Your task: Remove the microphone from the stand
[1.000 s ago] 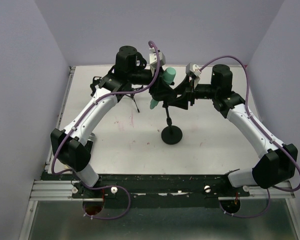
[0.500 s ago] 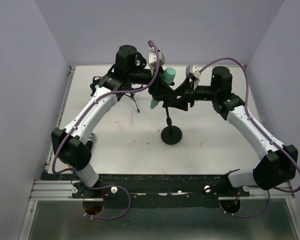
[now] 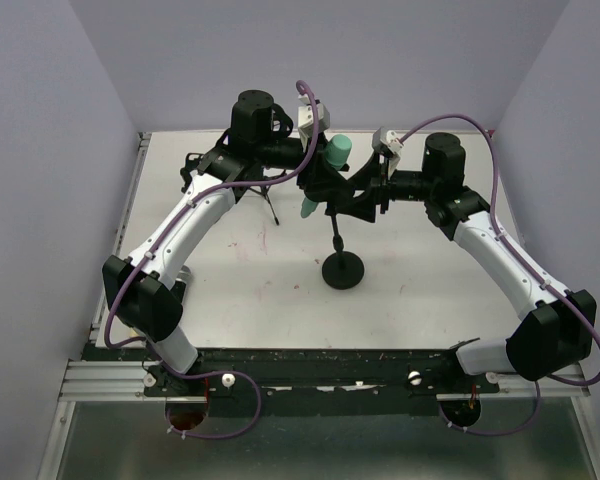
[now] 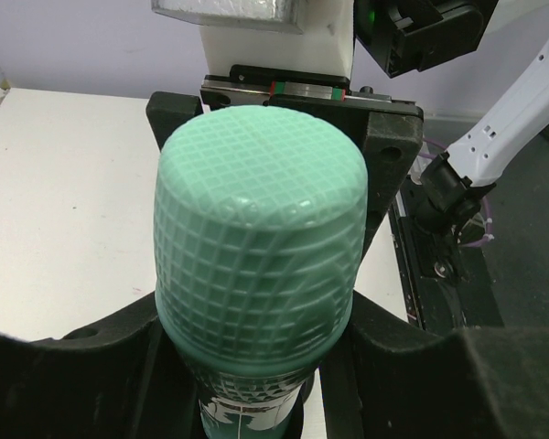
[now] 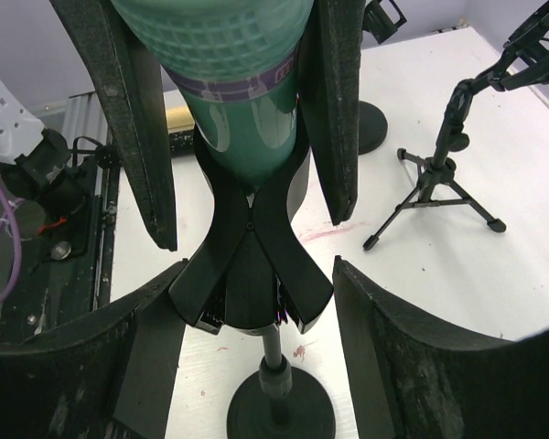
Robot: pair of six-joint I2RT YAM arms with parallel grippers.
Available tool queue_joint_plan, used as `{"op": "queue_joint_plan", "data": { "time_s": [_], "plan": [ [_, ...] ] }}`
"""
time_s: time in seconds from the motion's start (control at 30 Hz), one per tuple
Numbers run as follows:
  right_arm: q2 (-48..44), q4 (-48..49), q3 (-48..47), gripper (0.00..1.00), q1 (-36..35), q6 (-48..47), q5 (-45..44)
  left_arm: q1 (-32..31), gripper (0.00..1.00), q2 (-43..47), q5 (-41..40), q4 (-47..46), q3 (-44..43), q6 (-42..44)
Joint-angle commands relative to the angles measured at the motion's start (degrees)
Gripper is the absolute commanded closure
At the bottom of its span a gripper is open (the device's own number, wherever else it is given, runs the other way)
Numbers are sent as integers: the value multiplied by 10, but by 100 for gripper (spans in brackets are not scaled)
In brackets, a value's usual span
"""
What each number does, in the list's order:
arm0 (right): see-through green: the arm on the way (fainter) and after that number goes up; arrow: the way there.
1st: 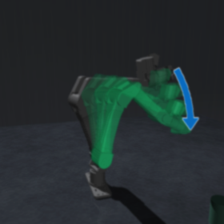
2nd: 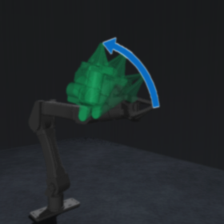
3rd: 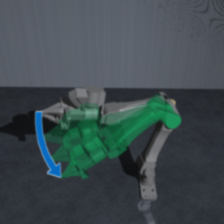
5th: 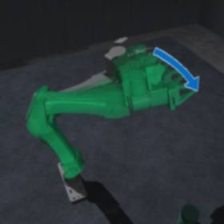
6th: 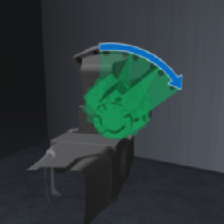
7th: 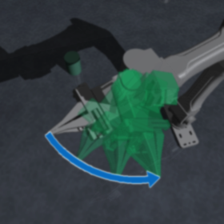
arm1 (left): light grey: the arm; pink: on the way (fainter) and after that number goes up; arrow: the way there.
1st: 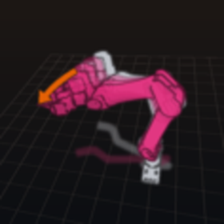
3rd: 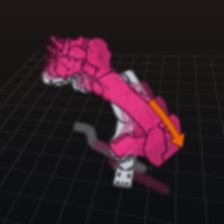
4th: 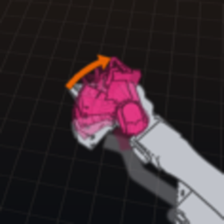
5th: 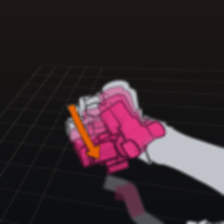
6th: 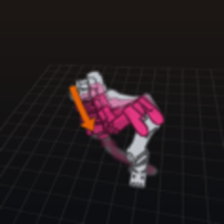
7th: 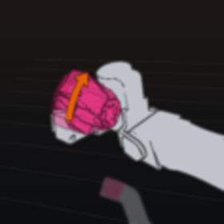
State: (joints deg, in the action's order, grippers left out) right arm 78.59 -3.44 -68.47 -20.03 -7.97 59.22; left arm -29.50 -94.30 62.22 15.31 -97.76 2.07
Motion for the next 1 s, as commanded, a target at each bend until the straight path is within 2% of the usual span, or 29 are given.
{"op": "queue_joint_plan", "data": {
  "time_s": [0.0,0.1,0.13,0.2,0.37,0.4,0.63,0.8,0.83,0.87,0.9,0.93,0.97],
  "plan": [
    [-8,28,-11,29,3,20,-6,-3,86,4,26,-9,-21,-1],
    [-7,28,-8,29,3,22,-5,-3,86,6,26,-8,-20,-1],
    [-6,28,-8,33,3,22,-4,-3,86,6,26,-8,-20,-1],
    [-5,28,-8,53,3,22,1,-3,86,7,26,-7,-20,-1],
    [-3,1,-4,94,4,-15,-1,-2,87,8,24,-19,-37,-14],
    [-5,-5,-1,99,3,-23,-5,-1,87,9,22,-22,-45,-17],
    [-8,-17,5,100,3,-33,-19,10,91,4,19,-74,-159,-79],
    [-5,-24,2,99,3,-40,-29,33,96,0,-2,-56,-276,-73],
    [-6,-24,2,93,3,-39,-34,41,98,3,-8,-51,-289,-70],
    [-8,-23,2,77,3,-39,-39,51,98,8,-12,-42,-295,-66],
    [-12,-23,1,48,3,-36,-50,60,99,16,-16,-26,-299,-57],
    [-16,-23,0,23,3,-29,-64,73,100,24,-18,12,-299,-35],
    [-20,-22,-4,10,3,-15,-76,85,100,36,-22,57,-299,-4]
  ]
}}
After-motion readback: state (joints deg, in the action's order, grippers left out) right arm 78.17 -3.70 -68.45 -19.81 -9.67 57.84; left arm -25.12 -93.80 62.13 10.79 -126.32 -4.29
